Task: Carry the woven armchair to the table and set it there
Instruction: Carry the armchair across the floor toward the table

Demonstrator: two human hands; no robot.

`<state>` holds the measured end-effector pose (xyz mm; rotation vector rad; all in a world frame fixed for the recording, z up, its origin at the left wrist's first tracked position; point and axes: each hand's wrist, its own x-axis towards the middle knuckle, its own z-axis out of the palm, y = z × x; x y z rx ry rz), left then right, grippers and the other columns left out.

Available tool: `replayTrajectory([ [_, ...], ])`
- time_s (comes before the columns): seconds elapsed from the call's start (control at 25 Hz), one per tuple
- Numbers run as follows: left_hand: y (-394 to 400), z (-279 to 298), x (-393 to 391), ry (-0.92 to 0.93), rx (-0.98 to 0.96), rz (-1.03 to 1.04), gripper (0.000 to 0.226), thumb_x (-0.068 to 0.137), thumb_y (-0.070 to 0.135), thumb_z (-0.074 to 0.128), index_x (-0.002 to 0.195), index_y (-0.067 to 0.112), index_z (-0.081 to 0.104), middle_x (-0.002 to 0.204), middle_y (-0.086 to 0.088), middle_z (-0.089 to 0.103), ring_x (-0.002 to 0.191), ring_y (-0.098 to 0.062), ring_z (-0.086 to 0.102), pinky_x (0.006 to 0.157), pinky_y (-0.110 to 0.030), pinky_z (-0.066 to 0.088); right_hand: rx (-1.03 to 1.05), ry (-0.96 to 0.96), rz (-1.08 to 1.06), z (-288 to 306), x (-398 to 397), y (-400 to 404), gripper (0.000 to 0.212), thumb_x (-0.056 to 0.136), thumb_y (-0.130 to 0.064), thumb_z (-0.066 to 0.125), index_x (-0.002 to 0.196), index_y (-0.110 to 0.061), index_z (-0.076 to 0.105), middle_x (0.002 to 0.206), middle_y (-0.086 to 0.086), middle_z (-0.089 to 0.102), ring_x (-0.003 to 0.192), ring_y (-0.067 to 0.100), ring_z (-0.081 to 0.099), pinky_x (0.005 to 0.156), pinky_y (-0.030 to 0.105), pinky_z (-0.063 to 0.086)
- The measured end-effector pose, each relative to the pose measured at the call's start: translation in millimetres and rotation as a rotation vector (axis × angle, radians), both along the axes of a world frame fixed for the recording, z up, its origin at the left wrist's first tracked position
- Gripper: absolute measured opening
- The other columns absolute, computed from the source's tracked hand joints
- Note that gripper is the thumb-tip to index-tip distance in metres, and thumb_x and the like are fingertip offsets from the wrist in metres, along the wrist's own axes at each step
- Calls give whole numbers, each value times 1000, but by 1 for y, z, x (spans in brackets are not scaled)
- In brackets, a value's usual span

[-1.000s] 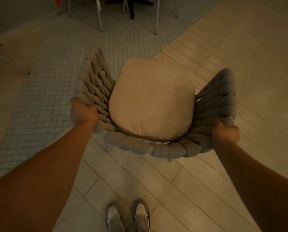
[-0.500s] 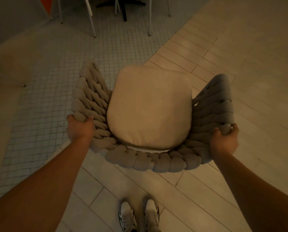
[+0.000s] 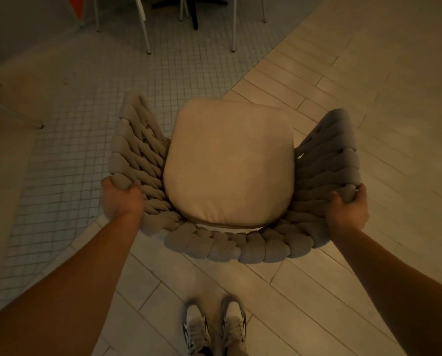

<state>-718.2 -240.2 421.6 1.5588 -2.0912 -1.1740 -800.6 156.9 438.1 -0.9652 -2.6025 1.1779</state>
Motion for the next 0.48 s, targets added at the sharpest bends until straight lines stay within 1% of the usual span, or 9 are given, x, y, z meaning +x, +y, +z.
replayTrajectory([
  [0.16, 10, 6, 22, 29, -21, 68, 45, 83, 21, 62, 123, 5, 51, 122, -23, 61, 110, -42, 58, 85, -44, 46, -3, 28, 81, 2, -4, -2, 59, 89, -26, 56, 145, -23, 37, 137, 14, 55, 122, 39, 52, 101, 45, 42],
  [0.28, 18, 8, 42, 7, -28, 133, 46, 84, 20, 62, 126, 6, 49, 124, -25, 60, 110, -45, 58, 85, -45, 46, 3, 28, 132, 1, -10, -6, 59, 87, -29, 57, 143, -25, 39, 136, 12, 57, 121, 37, 54, 102, 47, 42],
  [0.48, 15, 8, 74, -6, -8, 243, 48, 86, 22, 61, 130, 9, 47, 124, -27, 60, 108, -47, 58, 83, -47, 46, 23, 24, 258, 0, -27, -28, 64, 86, -31, 58, 146, -24, 36, 140, 12, 54, 126, 37, 51, 103, 45, 41],
])
